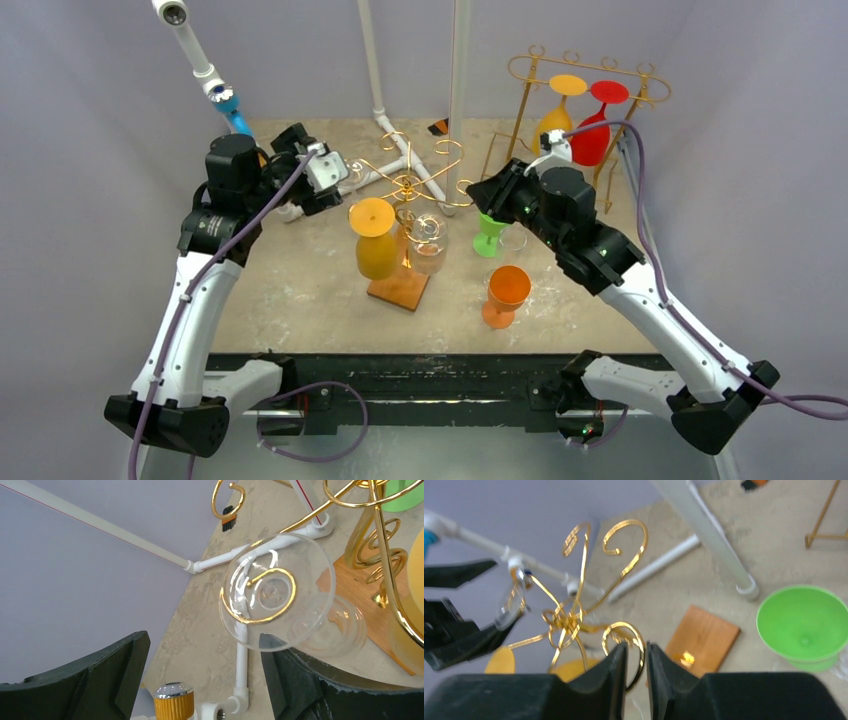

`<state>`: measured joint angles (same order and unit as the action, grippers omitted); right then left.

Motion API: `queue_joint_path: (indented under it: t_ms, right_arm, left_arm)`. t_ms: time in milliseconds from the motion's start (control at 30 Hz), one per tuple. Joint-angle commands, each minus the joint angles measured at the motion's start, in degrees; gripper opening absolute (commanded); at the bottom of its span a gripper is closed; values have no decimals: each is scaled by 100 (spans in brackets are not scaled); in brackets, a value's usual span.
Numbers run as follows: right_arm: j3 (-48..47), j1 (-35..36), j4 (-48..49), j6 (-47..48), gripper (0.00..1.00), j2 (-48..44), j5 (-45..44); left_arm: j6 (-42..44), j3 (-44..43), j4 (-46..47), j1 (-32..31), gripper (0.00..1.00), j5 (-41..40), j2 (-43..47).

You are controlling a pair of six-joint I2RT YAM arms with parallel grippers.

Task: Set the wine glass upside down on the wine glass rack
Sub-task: Adjust the wine rack at the center of the board.

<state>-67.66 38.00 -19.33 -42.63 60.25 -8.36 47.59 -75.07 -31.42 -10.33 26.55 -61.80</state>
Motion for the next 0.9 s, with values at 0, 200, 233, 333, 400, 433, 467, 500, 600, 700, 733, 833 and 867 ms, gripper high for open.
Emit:
queue_joint_path:
  t_ms: [0, 200, 233, 333, 400, 433, 467, 500, 600, 700, 733, 833, 867]
  right_arm:
    - [32, 215, -481, -30, 34, 130, 282]
    - [-492, 195, -858, 323, 61, 213, 85]
    - [-576, 191, -895, 385, 65, 213, 60]
    - [-811, 181, -981, 568, 71, 213, 10]
    - [-982, 124, -1068, 672, 73, 238, 10]
    - [-1046, 83, -1109, 714, 73, 241, 21]
    - [-1107, 51, -1134, 753, 73, 248, 39]
    - [-1155, 28, -1170, 797, 73, 257, 45]
    - [-1129, 16, -1249, 850, 70, 241, 43]
    - [-974, -10, -1164, 877, 68, 157, 72]
    - [-980, -38, -1139, 891, 67, 170, 106]
    - [-1220, -146, -1129, 972, 67, 323, 187]
    - [-1335, -210, -1147, 1002, 67, 409, 220]
  left_arm:
    - [107, 10, -109, -23, 88, 75, 252]
    - [126, 1, -680, -22, 90, 96, 626]
    - [138, -14, -825, -22, 90, 98, 671]
    - [205, -72, -1188, -22, 90, 61, 772]
    - [209, -86, -1313, -22, 91, 26, 863]
    - [213, -89, -1351, -22, 91, 20, 901]
    - [211, -87, -1378, -22, 91, 22, 936]
    - [199, -101, -1406, -22, 91, 48, 955]
    - [65, -196, -1475, -24, 90, 244, 977]
    - [-97, -391, -1612, -26, 90, 468, 905]
    - [-160, -442, -1645, -22, 90, 502, 880]
    - [-220, -555, -1775, -22, 90, 635, 858]
    - [-273, -570, -1802, -22, 90, 674, 873]
